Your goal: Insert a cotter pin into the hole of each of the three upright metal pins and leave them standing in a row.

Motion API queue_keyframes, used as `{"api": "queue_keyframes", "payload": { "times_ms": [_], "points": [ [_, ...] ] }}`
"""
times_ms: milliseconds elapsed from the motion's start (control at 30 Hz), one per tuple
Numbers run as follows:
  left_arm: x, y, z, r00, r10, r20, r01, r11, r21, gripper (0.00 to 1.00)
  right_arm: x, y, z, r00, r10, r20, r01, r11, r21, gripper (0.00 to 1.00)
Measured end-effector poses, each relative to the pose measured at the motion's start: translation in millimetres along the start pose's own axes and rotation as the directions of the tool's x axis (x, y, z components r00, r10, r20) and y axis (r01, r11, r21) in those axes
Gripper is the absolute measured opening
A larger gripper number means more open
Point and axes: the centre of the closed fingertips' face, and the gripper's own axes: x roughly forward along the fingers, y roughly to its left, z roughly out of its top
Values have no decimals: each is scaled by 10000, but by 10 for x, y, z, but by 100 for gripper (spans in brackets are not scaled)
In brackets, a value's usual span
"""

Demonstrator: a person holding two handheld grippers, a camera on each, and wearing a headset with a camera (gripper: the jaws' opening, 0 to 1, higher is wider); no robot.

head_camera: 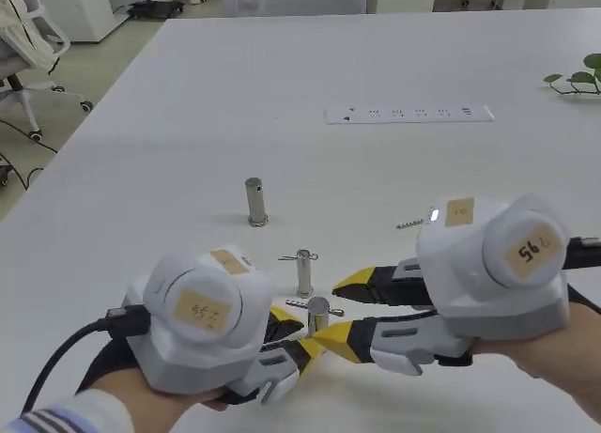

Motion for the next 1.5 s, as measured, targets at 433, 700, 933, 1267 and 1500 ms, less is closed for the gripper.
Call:
{"api": "queue_keyframes", "payload": {
  "times_ms": [433, 700, 933, 1267, 1500],
  "points": [
    [-245, 162, -163, 9985, 183, -523, -169, 9995, 282, 32, 116, 6, 17, 9994, 349, -33, -349, 9994, -79, 29],
    [-389, 246, -334, 9929, 554, -1049, -594, 9976, -348, 45, 190, 4, -49, 9991, 387, -164, -389, 9992, -66, 25],
    [-476, 239, -388, 9944, 531, -919, -580, 9970, -519, 52, 211, 9, -90, 9990, 417, -190, -417, 9991, -26, 21],
    [-492, 231, -271, 9982, 589, -53, -591, 9976, -372, 81, 227, 8, -98, 9987, 464, -208, -467, 9988, -142, 17],
    [-502, 252, -301, 9977, 679, -32, -680, 9961, -555, 86, 230, 19, -102, 9980, 562, -290, -569, 9981, -252, 16]
  ]
}}
